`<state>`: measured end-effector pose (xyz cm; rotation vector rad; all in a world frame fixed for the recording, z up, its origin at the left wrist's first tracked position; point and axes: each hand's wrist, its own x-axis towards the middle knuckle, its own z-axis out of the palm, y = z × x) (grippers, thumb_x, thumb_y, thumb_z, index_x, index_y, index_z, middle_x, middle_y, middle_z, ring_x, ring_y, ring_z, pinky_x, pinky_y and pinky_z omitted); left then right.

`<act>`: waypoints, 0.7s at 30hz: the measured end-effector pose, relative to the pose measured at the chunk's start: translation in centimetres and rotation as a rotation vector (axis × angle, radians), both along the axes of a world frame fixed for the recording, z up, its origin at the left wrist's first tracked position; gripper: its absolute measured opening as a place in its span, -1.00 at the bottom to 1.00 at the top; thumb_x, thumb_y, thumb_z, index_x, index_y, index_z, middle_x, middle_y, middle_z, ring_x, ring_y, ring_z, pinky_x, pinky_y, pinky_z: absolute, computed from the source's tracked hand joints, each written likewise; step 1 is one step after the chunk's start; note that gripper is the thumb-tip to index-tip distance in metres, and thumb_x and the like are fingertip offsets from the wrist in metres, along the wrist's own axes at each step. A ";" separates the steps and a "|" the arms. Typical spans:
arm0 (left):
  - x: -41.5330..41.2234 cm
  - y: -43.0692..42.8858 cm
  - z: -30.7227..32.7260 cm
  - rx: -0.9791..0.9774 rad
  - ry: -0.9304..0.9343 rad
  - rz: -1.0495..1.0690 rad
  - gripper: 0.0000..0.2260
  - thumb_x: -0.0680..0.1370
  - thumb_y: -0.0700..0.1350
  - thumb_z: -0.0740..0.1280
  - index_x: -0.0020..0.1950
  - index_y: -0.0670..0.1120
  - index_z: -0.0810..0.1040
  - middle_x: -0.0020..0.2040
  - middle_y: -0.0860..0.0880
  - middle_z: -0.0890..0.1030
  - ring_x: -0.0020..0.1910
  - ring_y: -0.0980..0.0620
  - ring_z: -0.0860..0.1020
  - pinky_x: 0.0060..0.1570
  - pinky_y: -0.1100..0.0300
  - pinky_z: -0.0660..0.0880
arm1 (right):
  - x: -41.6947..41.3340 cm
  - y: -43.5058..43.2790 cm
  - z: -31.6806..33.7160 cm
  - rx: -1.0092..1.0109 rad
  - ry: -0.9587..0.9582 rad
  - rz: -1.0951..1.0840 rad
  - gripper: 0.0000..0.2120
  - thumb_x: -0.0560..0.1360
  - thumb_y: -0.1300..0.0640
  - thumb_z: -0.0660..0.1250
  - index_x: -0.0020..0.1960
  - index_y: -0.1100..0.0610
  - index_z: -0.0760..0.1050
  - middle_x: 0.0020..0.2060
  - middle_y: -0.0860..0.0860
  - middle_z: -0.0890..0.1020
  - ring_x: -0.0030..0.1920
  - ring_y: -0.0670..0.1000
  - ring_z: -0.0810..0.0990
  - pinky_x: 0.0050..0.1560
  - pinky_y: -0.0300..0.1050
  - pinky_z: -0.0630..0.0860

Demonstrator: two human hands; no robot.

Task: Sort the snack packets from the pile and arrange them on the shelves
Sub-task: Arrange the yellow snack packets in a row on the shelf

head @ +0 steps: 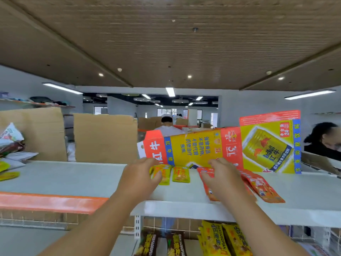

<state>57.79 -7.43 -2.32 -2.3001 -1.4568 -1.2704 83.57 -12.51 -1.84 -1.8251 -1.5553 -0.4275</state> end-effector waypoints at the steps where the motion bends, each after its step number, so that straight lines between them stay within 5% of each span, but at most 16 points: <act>1: -2.2 0.4 0.4 -0.014 -0.021 0.019 -0.68 0.53 0.16 0.33 0.24 0.13 0.61 0.13 0.04 0.68 0.14 -0.08 0.59 0.05 0.09 0.50 | -1.9 0.6 0.3 -0.005 0.000 0.021 -0.57 0.52 -0.14 0.30 0.30 0.05 0.56 0.17 0.05 0.57 0.19 0.15 0.50 0.16 0.04 0.47; 11: -29.3 1.1 2.6 -0.013 -0.075 0.288 -0.66 0.50 0.21 0.28 0.20 0.12 0.61 0.14 0.08 0.67 0.17 -0.03 0.59 0.11 0.05 0.51 | -26.8 7.7 3.1 0.048 -0.039 0.314 -0.65 0.44 -0.12 0.29 0.03 0.12 0.62 -0.03 0.11 0.59 0.06 0.21 0.56 0.05 0.06 0.52; 16: -42.1 -1.2 3.1 -0.021 -0.077 0.483 -0.72 0.52 0.16 0.33 0.18 0.11 0.60 0.15 0.10 0.65 0.13 -0.03 0.58 0.03 0.08 0.48 | -39.9 10.0 3.8 -0.002 -0.036 0.457 -0.67 0.48 -0.15 0.30 0.12 0.02 0.59 0.06 0.02 0.56 0.15 0.14 0.54 0.11 0.00 0.51; 21: -51.0 -3.1 2.6 -0.043 -0.126 0.597 -0.82 0.54 0.13 0.38 0.11 0.13 0.59 0.05 0.08 0.65 0.04 -0.03 0.57 0.02 0.05 0.51 | -50.0 11.7 4.5 -0.027 -0.026 0.649 -0.74 0.49 -0.06 0.28 0.05 0.07 0.58 0.03 0.04 0.54 0.04 0.14 0.55 0.01 0.00 0.55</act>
